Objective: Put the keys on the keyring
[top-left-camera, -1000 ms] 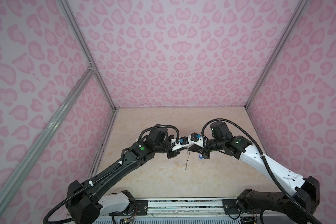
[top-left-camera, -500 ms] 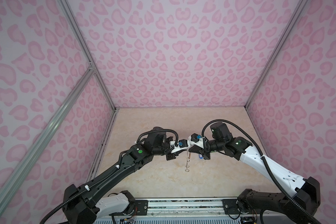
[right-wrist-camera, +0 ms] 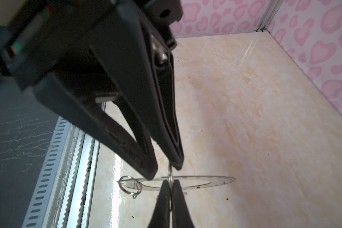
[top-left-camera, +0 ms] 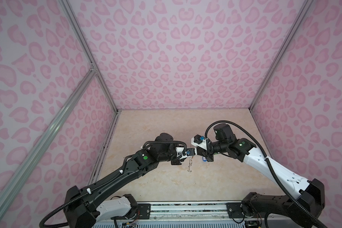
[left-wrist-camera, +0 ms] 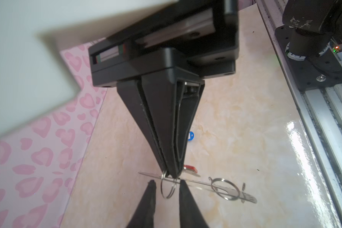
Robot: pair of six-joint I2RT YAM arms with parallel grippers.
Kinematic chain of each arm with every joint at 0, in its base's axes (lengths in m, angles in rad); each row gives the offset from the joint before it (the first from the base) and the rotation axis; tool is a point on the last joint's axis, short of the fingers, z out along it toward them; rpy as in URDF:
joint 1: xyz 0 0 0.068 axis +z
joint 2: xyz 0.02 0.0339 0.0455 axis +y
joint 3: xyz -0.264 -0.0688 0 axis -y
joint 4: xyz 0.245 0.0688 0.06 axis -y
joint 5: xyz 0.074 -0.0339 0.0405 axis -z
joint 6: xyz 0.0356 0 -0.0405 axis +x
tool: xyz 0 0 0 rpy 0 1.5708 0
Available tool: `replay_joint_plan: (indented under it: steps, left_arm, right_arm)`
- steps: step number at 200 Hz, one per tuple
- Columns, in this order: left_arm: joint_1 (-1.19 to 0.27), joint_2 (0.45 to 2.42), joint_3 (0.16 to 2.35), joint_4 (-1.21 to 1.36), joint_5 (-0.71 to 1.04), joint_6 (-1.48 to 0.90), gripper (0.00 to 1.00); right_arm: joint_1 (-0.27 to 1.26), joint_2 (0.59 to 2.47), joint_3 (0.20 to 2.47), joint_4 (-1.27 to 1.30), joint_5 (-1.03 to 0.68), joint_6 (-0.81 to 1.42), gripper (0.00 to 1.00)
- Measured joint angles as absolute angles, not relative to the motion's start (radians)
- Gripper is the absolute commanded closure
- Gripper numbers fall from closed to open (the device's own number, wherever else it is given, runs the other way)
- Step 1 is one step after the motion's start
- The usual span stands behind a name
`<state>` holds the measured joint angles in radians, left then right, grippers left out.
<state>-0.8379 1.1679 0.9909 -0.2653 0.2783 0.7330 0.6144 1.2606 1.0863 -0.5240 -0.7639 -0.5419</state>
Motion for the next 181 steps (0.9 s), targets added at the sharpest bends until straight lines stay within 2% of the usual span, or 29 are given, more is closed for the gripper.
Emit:
replay_joint_plan:
  steps: [84, 114, 138, 166, 181]
  left_arm:
    - [-0.844, 1.188, 1.008, -0.273, 0.261, 0.737, 0.82]
    - [-0.844, 1.193, 1.014, -0.274, 0.262, 0.741, 0.88]
    - [-0.844, 1.195, 1.014, -0.275, 0.266, 0.740, 0.97]
    - [-0.844, 1.195, 1.015, -0.274, 0.288, 0.734, 0.97]
    - [-0.843, 1.195, 1.014, -0.281, 0.280, 0.732, 0.97]
  right_arm:
    - [0.626, 1.254, 1.098, -0.547, -0.757, -0.551, 1.00]
    - [0.626, 1.249, 1.103, -0.550, -0.746, -0.561, 1.00]
    - [0.630, 1.241, 1.103, -0.550, -0.731, -0.573, 1.00]
    - [0.637, 1.222, 1.095, -0.542, -0.698, -0.586, 0.79]
    - [0.638, 1.202, 1.082, -0.524, -0.683, -0.584, 0.73]
